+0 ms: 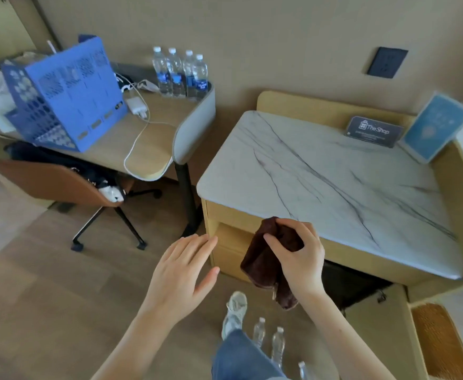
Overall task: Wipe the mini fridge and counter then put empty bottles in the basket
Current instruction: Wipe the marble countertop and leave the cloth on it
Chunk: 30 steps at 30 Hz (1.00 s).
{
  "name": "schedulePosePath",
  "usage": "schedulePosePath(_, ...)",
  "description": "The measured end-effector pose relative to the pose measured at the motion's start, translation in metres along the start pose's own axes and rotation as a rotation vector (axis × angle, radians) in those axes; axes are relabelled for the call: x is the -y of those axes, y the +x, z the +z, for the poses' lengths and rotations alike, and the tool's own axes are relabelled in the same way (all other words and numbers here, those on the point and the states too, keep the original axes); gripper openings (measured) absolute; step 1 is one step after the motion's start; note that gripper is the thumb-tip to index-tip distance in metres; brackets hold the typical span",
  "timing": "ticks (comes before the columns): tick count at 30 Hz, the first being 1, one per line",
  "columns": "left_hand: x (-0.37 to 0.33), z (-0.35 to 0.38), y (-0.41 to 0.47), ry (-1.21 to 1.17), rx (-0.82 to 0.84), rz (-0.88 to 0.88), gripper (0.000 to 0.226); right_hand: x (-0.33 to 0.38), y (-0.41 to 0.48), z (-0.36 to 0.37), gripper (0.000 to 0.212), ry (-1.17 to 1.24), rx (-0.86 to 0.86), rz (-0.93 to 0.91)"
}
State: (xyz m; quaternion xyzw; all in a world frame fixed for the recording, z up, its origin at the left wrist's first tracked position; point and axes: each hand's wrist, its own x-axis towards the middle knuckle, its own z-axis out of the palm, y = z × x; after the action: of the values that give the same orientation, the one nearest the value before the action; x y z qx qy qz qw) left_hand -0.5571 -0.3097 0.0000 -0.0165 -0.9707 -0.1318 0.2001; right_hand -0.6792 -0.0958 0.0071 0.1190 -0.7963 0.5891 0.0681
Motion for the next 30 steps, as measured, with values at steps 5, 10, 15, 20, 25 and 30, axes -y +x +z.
schedulePosePath(5,0.054,0.031,0.121,-0.002,0.064,0.035,0.048,-0.024,0.120,0.040,0.032,0.041,0.065,0.079)
schedulePosePath(10,0.094,0.058,0.228,-0.029,0.067,0.088,0.049,-0.041,0.216,0.071,0.043,-0.008,0.050,0.113)
schedulePosePath(15,0.117,0.079,0.271,-0.048,0.047,0.043,0.052,-0.050,0.277,0.102,0.060,-0.077,0.223,0.179)
schedulePosePath(20,0.143,0.098,0.289,-0.083,0.098,0.053,0.052,-0.084,0.310,0.139,0.069,-0.144,0.473,0.327)
schedulePosePath(25,0.174,0.118,0.300,-0.139,0.191,0.089,0.052,-0.115,0.312,0.156,0.069,-0.275,0.420,0.433)
schedulePosePath(30,0.189,0.126,0.318,-0.222,0.312,0.176,0.055,-0.107,0.315,0.143,0.069,-0.469,0.559,0.459)
